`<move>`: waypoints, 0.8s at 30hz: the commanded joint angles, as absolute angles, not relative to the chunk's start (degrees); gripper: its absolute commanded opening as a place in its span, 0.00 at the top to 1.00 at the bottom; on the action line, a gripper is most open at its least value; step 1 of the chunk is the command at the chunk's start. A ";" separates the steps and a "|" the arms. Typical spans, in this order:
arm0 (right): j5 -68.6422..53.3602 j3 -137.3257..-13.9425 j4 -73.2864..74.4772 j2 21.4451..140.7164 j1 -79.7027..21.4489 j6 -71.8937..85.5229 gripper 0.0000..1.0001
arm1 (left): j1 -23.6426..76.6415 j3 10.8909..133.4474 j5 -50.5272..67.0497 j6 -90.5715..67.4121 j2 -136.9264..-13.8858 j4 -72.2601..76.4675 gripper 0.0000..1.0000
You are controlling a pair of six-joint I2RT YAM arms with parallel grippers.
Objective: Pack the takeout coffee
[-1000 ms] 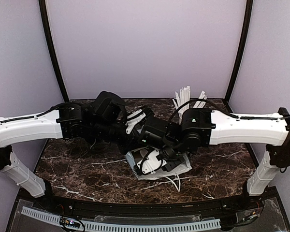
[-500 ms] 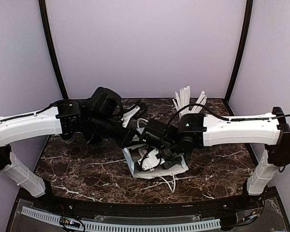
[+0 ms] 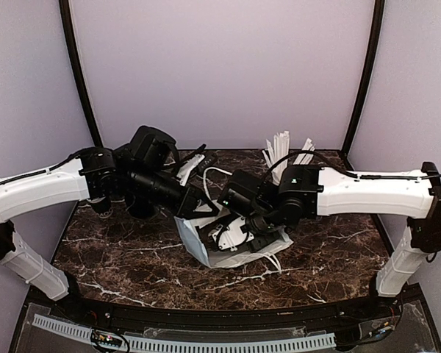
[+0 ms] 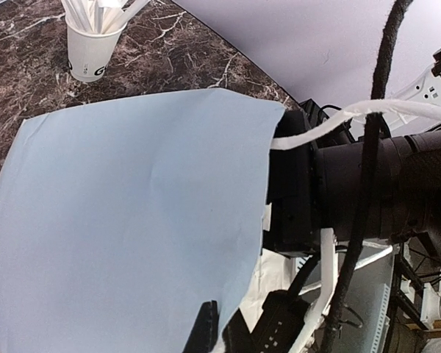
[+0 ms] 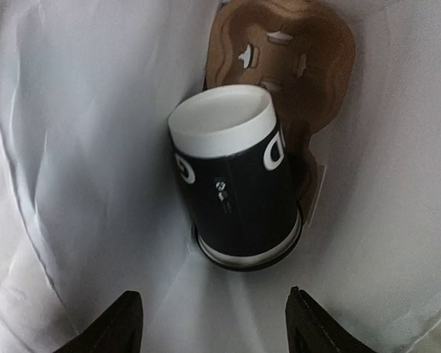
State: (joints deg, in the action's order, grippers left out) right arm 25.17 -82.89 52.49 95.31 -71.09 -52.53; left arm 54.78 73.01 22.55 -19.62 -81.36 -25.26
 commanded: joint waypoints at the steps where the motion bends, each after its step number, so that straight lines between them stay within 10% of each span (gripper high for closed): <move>1: 19.57 -87.68 52.49 98.05 -70.74 -53.20 0.29 | 53.36 72.86 29.45 -23.76 -80.58 -25.42 1.00; 24: 26.88 -92.44 37.49 108.54 -67.55 -51.14 0.20 | 50.80 63.85 41.42 -31.98 -78.03 -13.97 1.00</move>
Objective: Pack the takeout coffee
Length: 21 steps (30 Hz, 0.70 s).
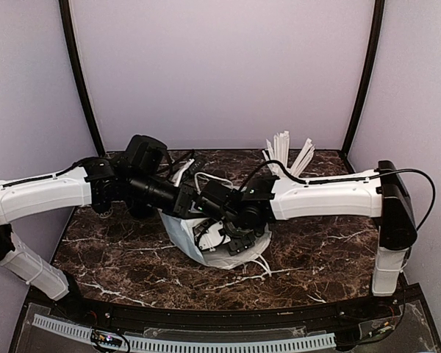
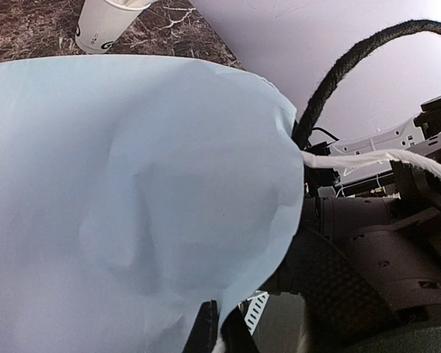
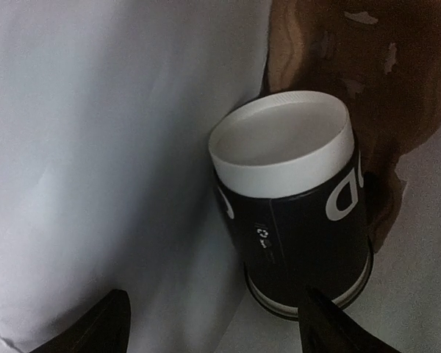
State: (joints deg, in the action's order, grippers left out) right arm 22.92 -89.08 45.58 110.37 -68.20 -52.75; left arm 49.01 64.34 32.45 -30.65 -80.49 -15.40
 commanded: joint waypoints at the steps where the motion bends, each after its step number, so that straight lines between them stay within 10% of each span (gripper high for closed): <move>1: 26.62 -93.15 38.61 107.92 -67.69 -51.11 0.20 | 50.80 63.88 41.54 -32.03 -77.73 -14.41 1.00; 21: 3.98 -112.01 76.15 113.98 -72.03 -46.65 0.21 | 48.29 57.32 58.27 -41.90 -80.05 -0.60 1.00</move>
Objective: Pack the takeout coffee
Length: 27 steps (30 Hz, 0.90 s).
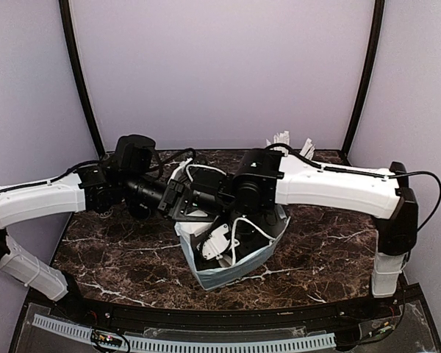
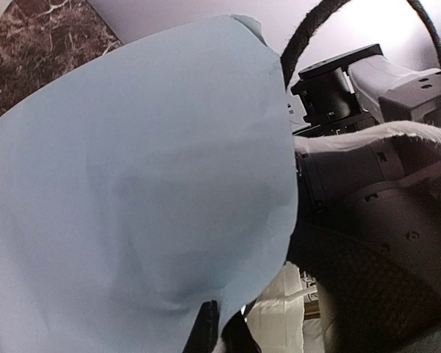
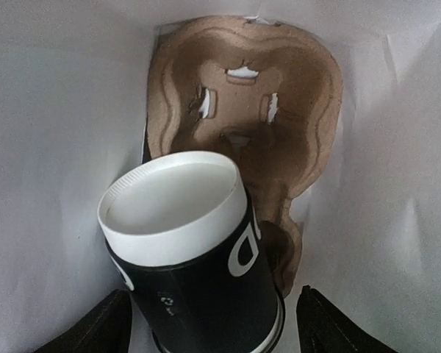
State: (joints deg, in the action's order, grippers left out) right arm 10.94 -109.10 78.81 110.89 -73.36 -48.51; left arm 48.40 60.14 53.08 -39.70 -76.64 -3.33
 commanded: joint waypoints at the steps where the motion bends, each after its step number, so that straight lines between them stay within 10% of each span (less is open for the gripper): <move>1: 3.02 -112.18 75.82 114.52 -71.47 -46.89 0.20 | 47.80 56.80 58.75 -42.22 -80.37 0.69 1.00; 7: 0.26 -109.16 72.95 116.47 -68.85 -47.58 0.16 | 45.27 56.76 60.23 -40.98 -82.66 1.34 0.96; 13: -3.41 -99.96 66.50 115.67 -67.63 -48.47 0.09 | 44.24 58.92 55.43 -36.21 -83.53 -4.56 0.59; 27: -3.16 -90.07 60.85 116.93 -67.63 -50.89 0.16 | 44.10 61.08 48.78 -31.33 -79.07 -8.87 0.45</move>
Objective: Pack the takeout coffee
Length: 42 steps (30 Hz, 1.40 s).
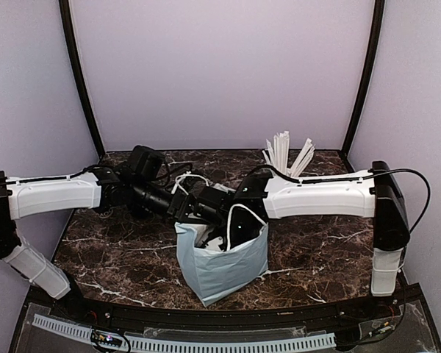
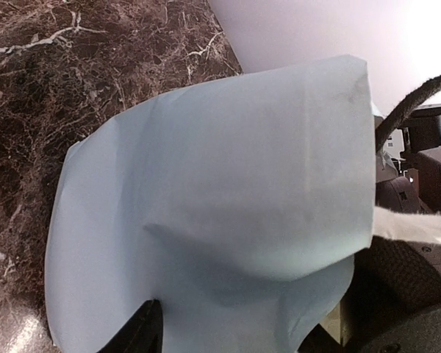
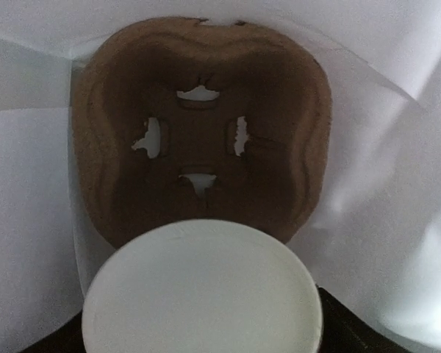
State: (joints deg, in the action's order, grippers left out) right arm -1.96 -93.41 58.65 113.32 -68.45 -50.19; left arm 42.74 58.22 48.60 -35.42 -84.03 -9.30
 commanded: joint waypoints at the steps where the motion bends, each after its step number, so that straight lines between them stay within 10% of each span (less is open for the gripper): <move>1: -3.12 -89.89 60.80 116.97 -67.65 -50.89 0.18 | 44.12 61.17 48.34 -31.09 -78.65 -8.92 0.45; 18: -1.78 -95.11 62.61 108.34 -68.34 -48.62 0.63 | 44.00 65.02 34.44 -25.55 -69.44 -15.34 0.39; 42: 4.42 -120.17 67.16 96.74 -72.00 -49.00 0.69 | 43.93 68.13 25.89 -19.90 -59.82 -19.88 0.37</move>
